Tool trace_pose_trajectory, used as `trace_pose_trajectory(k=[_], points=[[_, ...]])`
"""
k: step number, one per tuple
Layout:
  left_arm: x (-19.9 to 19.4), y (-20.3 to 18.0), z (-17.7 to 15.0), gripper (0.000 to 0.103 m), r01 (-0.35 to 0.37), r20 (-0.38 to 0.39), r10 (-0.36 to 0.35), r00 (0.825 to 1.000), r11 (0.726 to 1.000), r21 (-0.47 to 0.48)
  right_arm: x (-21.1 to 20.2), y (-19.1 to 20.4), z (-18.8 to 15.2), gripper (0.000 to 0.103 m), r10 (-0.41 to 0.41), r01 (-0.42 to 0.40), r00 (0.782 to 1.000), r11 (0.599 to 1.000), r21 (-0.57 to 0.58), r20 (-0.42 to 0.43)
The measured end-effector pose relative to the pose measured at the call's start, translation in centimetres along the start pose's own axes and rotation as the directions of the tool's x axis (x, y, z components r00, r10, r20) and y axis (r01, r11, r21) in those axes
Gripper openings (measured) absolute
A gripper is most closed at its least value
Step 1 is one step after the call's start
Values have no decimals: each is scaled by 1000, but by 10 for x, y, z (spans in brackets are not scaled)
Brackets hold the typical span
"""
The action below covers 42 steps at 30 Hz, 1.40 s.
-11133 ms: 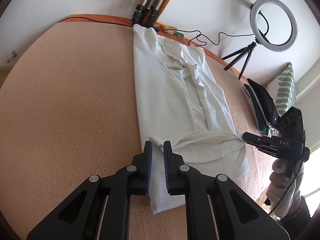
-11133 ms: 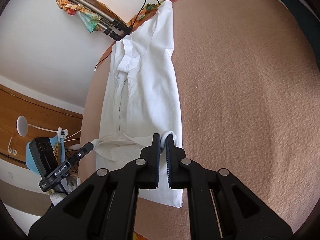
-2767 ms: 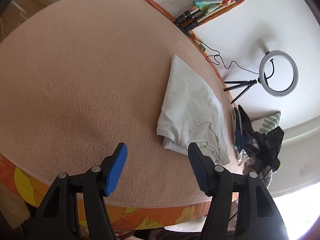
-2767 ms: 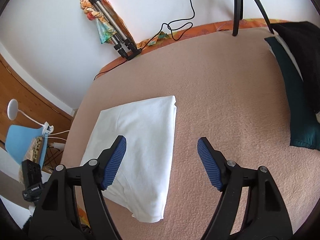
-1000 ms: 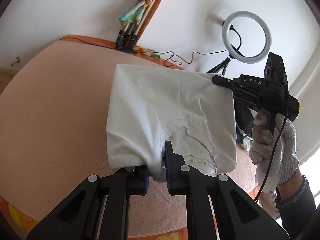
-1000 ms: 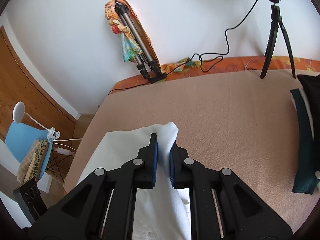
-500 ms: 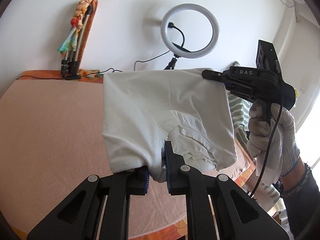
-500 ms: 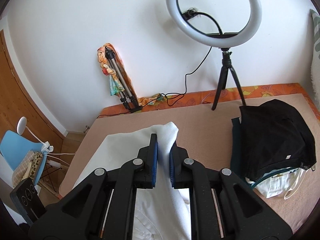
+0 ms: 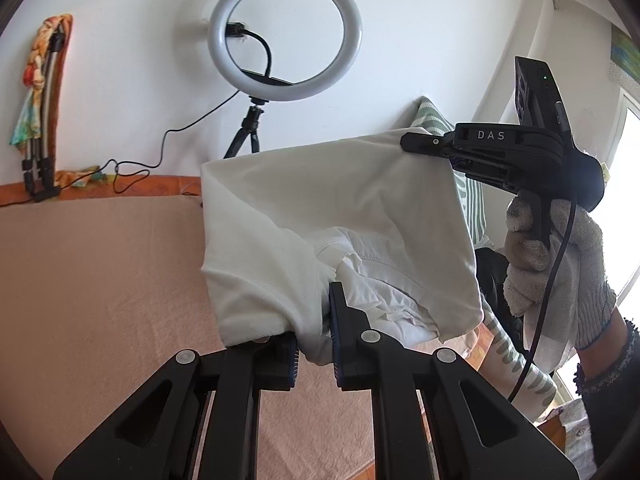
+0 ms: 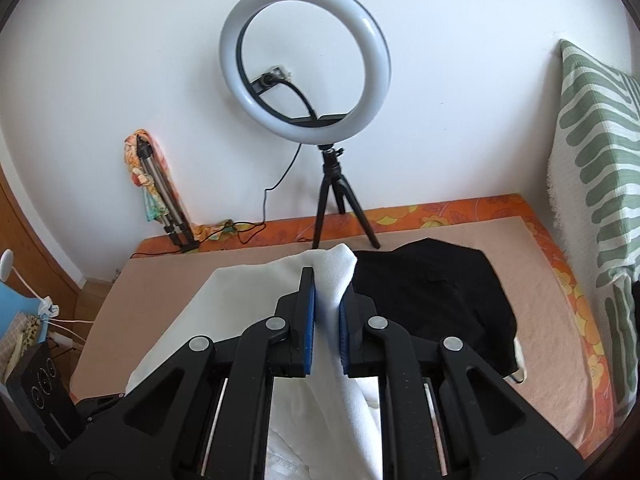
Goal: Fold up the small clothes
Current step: 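Lift the bundle with both tools and carry it onto the dark clothes stack, then open both tools and withdraw them from the stacked shirt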
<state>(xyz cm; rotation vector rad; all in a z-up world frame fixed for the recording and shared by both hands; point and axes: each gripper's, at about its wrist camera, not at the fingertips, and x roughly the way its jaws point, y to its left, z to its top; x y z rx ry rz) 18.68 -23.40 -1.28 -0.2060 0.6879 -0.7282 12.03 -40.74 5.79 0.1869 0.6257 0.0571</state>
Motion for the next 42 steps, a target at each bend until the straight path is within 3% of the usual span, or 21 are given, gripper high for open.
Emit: trace_pose_trajectory(k=[7,12,16,19,26,32,34,36,37,38,39,41,42], points=[[66,-32,20,11,32,2,-32,999,998,59,22,-55,40,11,-94,95,995,995,-24,28],[112,-38,28,11,24,-6,-24,1000,996,91,62,-99,52,11,-107,107,994,994,1,26],[142,-39,30,11,10,-15,-8,1000,991,134,96,-130,54,11,-114,114,993,993,22,5],[163,-34,26,11,26,-58,-21,998,995,92,122,-148,53,11,-134,134,991,991,10,-11],[181,-37,6,11,-19,-99,36,994,986,166,180,-180,34,11,-169,172,982,985,25,-80],[177,-38,3,16,-26,-117,49,992,982,190,202,-201,23,18,-275,284,952,957,54,-134],[179,-40,2,25,-31,-143,60,988,979,202,206,-202,20,20,-348,355,925,935,18,-153],[181,-39,0,27,-41,-160,76,984,977,210,206,-205,16,30,-376,380,912,925,-4,-167],[180,-39,-2,30,-59,-158,95,983,974,220,204,-208,15,40,-388,395,905,919,4,-171],[179,-40,-3,36,-62,-160,100,982,972,226,201,-212,14,46,-404,412,898,911,14,-176],[177,-40,-3,42,-62,-167,102,981,971,229,199,-214,13,46,-422,432,887,902,15,-185],[171,-40,-3,42,-62,-171,101,980,974,220,192,-217,8,47,-465,477,862,879,9,-203],[167,-41,-3,42,-67,-166,106,980,972,226,186,-218,6,47,-467,480,860,877,17,-204]])
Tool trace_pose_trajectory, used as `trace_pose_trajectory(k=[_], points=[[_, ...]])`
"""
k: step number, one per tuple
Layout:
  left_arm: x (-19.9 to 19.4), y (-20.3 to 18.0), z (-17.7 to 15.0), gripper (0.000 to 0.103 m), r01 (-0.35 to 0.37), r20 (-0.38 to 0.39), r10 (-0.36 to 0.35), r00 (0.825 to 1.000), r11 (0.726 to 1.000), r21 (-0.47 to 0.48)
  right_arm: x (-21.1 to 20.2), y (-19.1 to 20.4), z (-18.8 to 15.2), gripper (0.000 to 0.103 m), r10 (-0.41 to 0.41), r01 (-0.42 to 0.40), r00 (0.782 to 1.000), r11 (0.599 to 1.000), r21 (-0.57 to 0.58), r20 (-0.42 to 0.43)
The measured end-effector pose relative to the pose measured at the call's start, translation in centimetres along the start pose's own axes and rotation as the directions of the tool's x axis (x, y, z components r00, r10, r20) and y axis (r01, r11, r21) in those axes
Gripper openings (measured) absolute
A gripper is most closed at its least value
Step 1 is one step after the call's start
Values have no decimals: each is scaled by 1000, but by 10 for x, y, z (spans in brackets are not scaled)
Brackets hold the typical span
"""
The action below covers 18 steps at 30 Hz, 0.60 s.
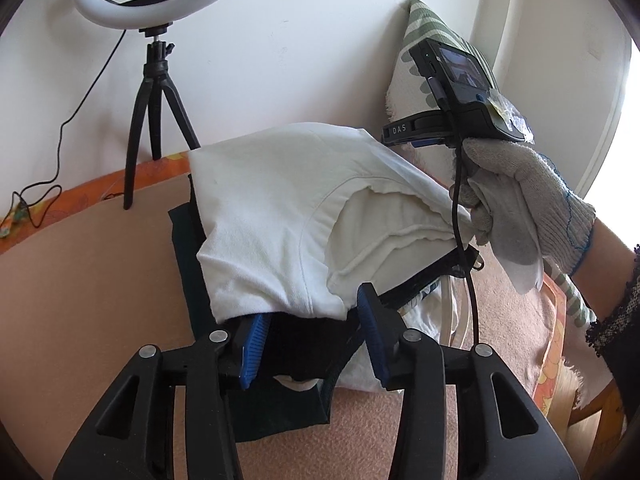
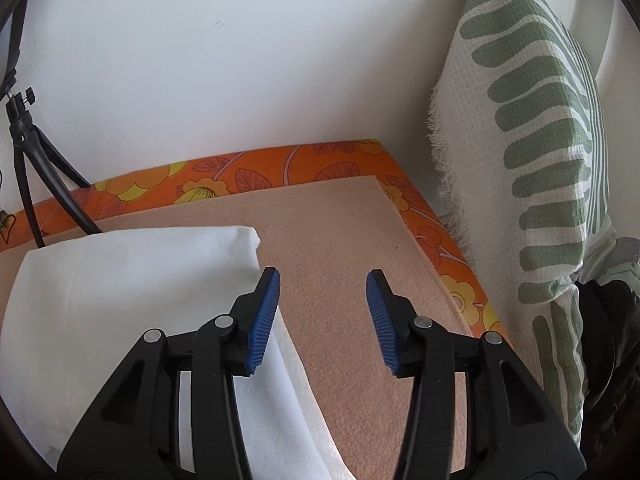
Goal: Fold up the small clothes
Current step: 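Open both tools and withdraw them from the stacked shirt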
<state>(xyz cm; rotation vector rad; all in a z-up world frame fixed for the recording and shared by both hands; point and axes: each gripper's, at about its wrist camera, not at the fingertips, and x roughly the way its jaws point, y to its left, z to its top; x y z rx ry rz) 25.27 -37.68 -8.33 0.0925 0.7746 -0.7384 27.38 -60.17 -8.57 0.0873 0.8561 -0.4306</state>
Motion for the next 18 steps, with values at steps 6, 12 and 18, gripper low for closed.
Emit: trace_pose_trajectory(k=[6,12,18], points=[[-33,-6,-1,64,-30,26,30,999,999,26,-52,-13,-13,53,32,-36,998,998,53,60],[-80,-17,-4,72,-32,63,30,998,999,31,-112,-3,-25,58,37,-42,994,998,44,106],[-131,-24,-9,72,-54,95,51,994,998,27,-172,16,-39,72,43,-48,986,998,29,162]])
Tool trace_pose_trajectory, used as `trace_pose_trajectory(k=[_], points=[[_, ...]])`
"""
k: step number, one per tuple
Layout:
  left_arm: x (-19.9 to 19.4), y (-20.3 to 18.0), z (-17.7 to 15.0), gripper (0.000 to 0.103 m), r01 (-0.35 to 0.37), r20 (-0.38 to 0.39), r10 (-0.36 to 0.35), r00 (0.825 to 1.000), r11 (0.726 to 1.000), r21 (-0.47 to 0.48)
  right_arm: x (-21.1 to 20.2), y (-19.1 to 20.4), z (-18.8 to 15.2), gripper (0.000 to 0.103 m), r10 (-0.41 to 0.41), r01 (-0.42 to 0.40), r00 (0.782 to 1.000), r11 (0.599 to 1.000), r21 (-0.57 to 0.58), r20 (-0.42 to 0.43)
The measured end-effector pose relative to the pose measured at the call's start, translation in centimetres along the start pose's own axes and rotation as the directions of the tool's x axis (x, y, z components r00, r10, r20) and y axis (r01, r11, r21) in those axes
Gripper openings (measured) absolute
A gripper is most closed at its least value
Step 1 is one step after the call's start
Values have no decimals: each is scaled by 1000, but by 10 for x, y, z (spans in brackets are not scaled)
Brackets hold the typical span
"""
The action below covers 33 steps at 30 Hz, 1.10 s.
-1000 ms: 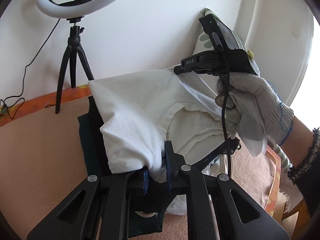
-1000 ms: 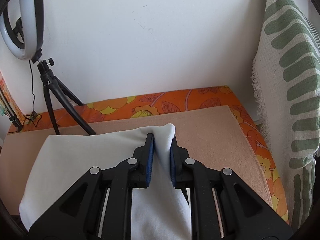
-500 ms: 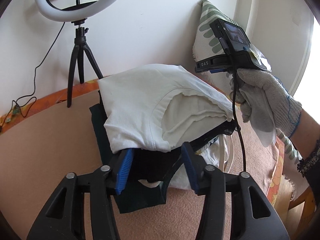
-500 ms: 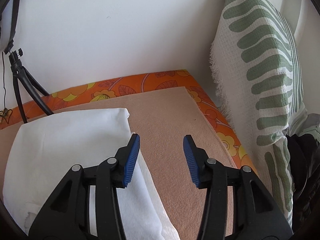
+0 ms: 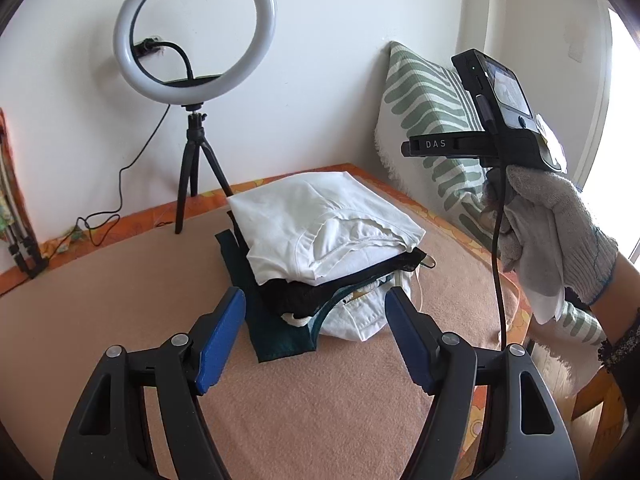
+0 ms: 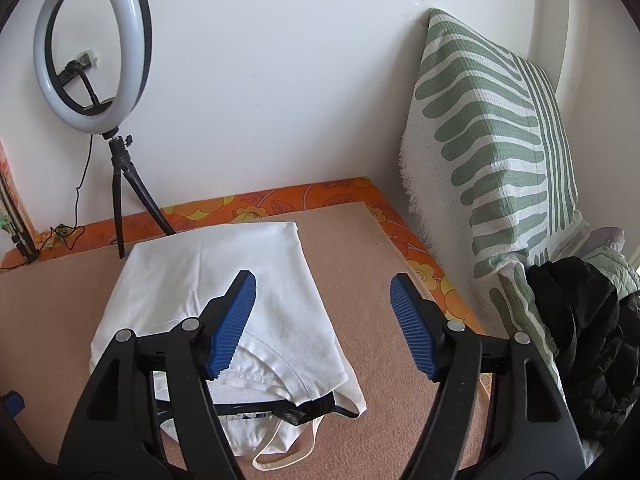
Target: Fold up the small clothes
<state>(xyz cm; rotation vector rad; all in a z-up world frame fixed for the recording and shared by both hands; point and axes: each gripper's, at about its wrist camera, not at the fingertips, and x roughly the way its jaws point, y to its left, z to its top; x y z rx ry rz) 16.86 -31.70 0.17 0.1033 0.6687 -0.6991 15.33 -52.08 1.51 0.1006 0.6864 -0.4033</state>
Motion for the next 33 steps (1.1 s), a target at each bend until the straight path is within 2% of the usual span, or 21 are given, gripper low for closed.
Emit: trace_pose_trajectory(k=[7,11,19,26,28,31,32,33], points=[[-56,1,-7,79,-43,52,42,998,999,13,-54,18,-16,73,26,-26,999,1000,2,31],[-81,-1,-16,82,-73,66,71,995,997,30,-80,26,-31,90,26,-28,998,999,25,56],[-116,-1,-41,86,-85,67,83,994,996,28,-131,44,-67,101,-25,22,993,999,26,115],[-133,4,-69,86,-101,46,99,994,994,39,-160,55,-101,102,-41,34,988,998,50,149],[-137,6,-77,86,-107,53,104,993,993,44,-163,58,-111,102,-21,13,989,998,57,146],[-142,9,-86,86,-113,65,110,992,993,44,-169,63,-126,102,-35,25,985,998,59,167],[-143,11,-88,87,-107,62,105,993,994,37,-170,64,-132,102,-38,27,984,997,67,173],[-144,12,-90,92,-101,56,99,993,994,31,-171,65,-136,102,-33,20,984,997,75,174]])
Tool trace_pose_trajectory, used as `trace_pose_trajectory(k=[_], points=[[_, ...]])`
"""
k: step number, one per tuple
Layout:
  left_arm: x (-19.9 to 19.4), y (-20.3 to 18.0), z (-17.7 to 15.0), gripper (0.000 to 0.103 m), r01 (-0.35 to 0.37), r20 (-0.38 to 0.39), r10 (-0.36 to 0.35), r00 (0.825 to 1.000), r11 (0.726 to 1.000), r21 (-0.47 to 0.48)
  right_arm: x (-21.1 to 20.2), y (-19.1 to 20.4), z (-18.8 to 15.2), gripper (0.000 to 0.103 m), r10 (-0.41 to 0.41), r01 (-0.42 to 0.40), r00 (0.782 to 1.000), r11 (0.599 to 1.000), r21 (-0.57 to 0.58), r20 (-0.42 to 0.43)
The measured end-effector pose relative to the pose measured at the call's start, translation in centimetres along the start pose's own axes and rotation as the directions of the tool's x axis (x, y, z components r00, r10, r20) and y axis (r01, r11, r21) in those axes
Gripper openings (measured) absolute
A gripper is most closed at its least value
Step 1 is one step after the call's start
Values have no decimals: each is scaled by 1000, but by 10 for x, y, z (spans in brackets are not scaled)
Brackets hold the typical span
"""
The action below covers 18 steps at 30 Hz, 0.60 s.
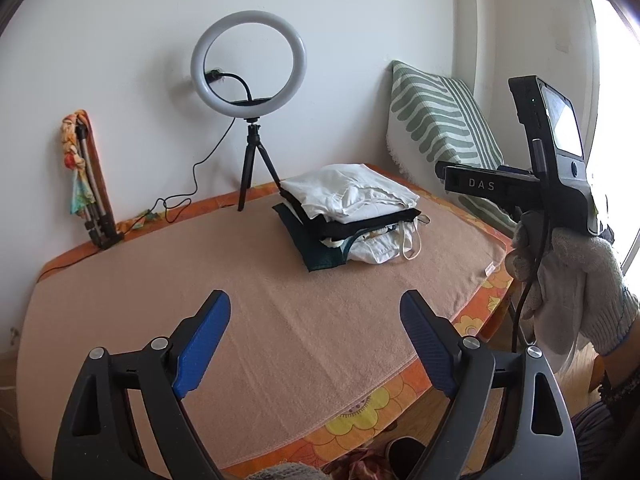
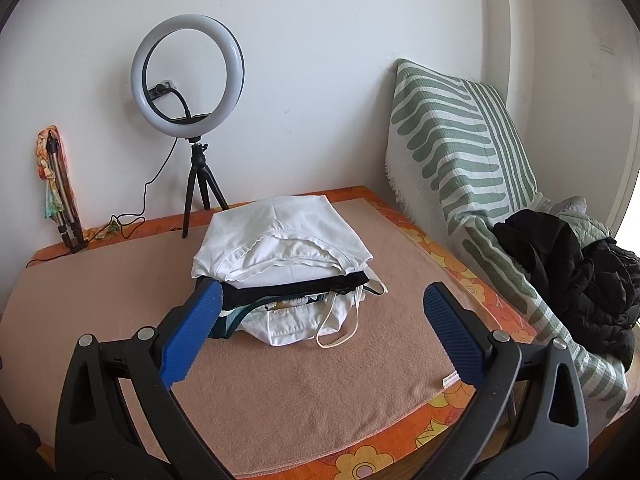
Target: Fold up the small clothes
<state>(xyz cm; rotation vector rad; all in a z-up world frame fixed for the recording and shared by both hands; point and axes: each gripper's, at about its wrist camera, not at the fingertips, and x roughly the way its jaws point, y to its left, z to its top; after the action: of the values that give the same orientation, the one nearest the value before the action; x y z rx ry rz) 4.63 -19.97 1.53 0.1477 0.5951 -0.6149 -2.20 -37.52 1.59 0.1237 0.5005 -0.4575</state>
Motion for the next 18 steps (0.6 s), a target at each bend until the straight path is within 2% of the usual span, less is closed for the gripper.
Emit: trace_pose_trajectory(k=[1,2,8,13,18], points=[[0,1,-2,98,8,-1,-8,1000,1000,-3,-2,0,-4,102,10,-10,1000,1000,9,-2],[-1,2,-4,99,7,5,-7,1000,1000,-6,-3,1,-8,102,11,-11,1000,1000,11,-4],[-4,6,-11,99,-16,23,16,1000,1000,5,-11,7,-20,102,19,-19,1000,1000,18,8],[-4,13,-11,99,-23,5,23,1000,999,-26,-15,12,-21,102,34,-35,999,999,9,23],[-8,14,-12,99,-43,21,44,999,999,-23,-18,18,-21,102,28,-28,999,1000,-1,39]])
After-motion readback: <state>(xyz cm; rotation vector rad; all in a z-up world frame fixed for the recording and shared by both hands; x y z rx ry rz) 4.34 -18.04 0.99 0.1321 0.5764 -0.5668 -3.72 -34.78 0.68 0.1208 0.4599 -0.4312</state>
